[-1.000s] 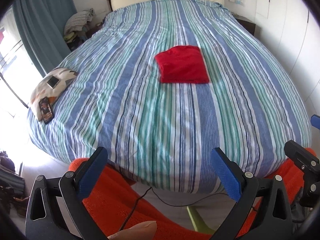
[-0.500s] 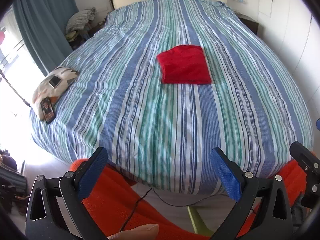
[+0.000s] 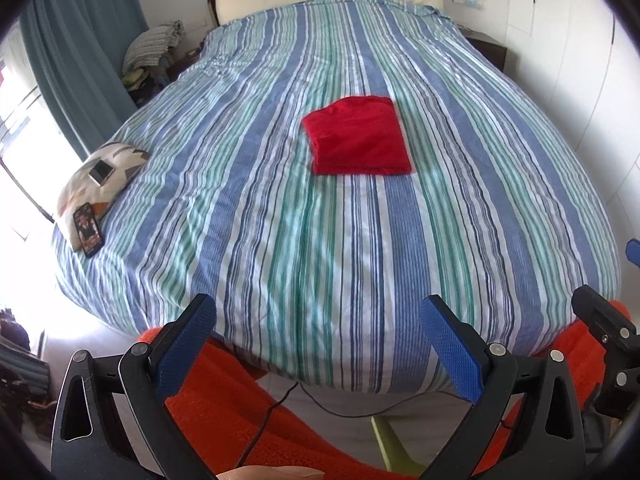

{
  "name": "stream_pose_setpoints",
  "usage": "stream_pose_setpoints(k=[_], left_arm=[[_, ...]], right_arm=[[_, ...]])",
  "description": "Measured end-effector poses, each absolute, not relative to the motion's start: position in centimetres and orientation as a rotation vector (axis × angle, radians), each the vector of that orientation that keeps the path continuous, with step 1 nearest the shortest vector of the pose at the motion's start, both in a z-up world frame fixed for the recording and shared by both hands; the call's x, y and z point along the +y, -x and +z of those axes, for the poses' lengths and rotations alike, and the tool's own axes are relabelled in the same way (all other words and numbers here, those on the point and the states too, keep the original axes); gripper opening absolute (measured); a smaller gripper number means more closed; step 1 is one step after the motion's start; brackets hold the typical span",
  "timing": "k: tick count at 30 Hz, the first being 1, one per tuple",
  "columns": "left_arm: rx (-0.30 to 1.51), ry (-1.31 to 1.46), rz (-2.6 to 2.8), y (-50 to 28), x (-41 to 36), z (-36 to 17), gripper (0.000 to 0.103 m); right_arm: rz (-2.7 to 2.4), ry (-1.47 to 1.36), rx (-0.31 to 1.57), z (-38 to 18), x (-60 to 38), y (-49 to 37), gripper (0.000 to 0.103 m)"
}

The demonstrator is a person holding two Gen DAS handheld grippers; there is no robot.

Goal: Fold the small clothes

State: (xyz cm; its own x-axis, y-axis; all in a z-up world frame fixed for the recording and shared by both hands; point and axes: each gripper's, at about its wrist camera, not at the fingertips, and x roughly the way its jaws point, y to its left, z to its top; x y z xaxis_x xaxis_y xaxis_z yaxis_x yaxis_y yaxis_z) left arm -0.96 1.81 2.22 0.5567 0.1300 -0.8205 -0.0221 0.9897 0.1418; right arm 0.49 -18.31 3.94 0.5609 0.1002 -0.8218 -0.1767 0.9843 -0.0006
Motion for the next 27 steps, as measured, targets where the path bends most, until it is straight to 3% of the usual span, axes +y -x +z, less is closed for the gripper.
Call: stream_pose_setpoints(k=[27], left_arm=[[0.948, -0.094, 0.068, 1.53, 1.26, 2.77, 0.102]], right_arm=[[0.171, 0.082, 0.962, 3.74, -17.83, -0.43, 0.102]])
